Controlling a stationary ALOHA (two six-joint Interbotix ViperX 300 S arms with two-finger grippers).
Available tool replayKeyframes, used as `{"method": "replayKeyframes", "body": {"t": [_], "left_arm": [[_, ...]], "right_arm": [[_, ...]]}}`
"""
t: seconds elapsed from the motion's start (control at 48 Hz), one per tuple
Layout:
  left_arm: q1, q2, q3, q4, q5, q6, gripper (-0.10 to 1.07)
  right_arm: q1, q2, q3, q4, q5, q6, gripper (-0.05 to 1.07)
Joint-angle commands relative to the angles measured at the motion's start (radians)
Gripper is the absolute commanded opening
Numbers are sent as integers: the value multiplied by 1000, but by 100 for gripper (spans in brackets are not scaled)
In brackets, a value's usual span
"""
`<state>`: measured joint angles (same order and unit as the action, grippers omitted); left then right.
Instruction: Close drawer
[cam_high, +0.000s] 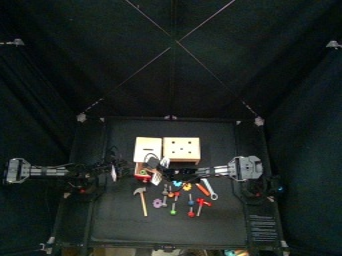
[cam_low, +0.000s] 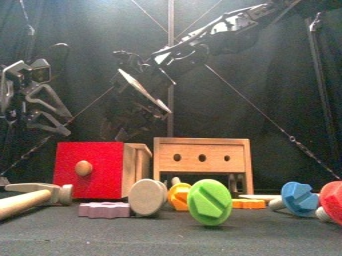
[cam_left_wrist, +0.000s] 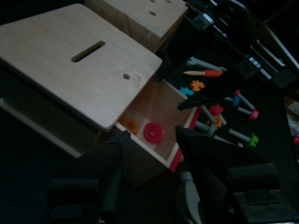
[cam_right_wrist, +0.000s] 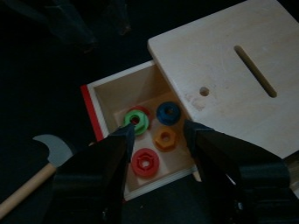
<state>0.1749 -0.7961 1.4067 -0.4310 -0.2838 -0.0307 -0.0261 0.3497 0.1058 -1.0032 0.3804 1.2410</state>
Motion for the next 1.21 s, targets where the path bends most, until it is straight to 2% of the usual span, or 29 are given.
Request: {"method": "replayKeyframes", "body": {"t": [0.0,0.375,0.583,0.729,0.896,1.021,1.188], "left_arm": [[3,2,-31,-14,-11,0,84],[87,0,-97,-92,-11,2,77],[150,0,-121,-95,-12,3,61],[189,-8,-135,-98,-9,2,46],[249,6,-169,-98,15,2,31],[311,17,-212,-100,52,5,28],[396,60,-258,-100,101,5,28]], "right_arm": [[9,-74,5,-3,-2,-2,84],[74,-110,46,-3,43,-3,83],[92,-112,67,-15,124,2,81],[107,-123,77,-17,149,-2,72],[109,-129,109,-17,163,6,54],[109,-143,121,-17,167,5,43],[109,-149,127,-26,163,3,36]]}}
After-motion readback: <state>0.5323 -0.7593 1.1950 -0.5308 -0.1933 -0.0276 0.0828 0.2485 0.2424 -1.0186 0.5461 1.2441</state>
